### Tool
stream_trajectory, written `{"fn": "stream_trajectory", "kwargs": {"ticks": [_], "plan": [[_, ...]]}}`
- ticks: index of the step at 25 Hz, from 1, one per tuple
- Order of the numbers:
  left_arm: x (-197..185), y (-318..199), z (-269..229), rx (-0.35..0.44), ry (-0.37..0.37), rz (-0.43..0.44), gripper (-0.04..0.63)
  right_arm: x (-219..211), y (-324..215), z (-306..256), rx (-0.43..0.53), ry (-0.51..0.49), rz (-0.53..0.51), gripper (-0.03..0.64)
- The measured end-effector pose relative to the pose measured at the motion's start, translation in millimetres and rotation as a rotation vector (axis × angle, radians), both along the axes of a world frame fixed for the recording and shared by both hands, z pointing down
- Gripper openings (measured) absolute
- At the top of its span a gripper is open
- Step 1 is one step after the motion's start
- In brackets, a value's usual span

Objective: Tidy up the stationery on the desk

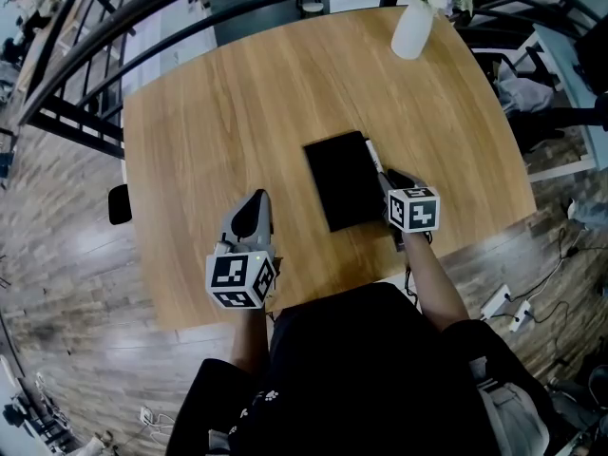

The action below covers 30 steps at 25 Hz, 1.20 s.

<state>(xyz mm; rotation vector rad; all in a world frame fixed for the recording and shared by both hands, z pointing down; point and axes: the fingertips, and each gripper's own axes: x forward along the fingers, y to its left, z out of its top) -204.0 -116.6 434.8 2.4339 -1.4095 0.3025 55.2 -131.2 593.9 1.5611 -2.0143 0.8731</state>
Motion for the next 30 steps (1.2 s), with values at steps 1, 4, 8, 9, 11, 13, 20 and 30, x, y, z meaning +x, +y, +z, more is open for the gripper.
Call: {"fn": "stream_trajectory", "kwargs": {"ticks": [1, 4, 8, 9, 11, 13, 20, 30], "plan": [[-0.9, 0.4, -0.3, 0.001, -0.001, -0.002, -0.006, -0.1, 0.0, -0.2, 0.001, 0.0, -0.002, 0.097], [-2.8, 2.8, -0.7, 0.002, -0.002, -0.008, -0.006, -0.2, 0.5, -0.8, 0.005, -0.003, -0.01, 0.109], [-3.7, 4.3, -1.0, 0.001, -0.004, -0.011, -0.006, -0.4, -0.4, -1.6, 0.011, -0.006, -0.015, 0.107], [-4.2, 4.5, -1.1, 0.001, -0.004, -0.012, -0.006, -0.8, -0.8, -2.1, 0.015, -0.005, -0.017, 0.107], [-5.3, 4.9, -2.2, 0.002, -0.004, -0.015, -0.006, -2.0, -1.8, -4.7, 0.029, -0.006, -0.021, 0.112], [-6.2, 5.3, -3.6, 0.005, -0.002, -0.018, -0.006, -2.6, -2.9, -10.4, 0.052, -0.007, -0.018, 0.112], [-8.7, 5.8, -6.3, 0.016, 0.006, -0.025, -0.006, -8.4, -7.0, -38.6, 0.15, -0.041, -0.005, 0.087], [-7.9, 0.7, -13.0, 0.033, 0.024, -0.017, -0.006, -29.7, -13.7, -99.6, 0.315, -0.11, -0.027, 0.008]]}}
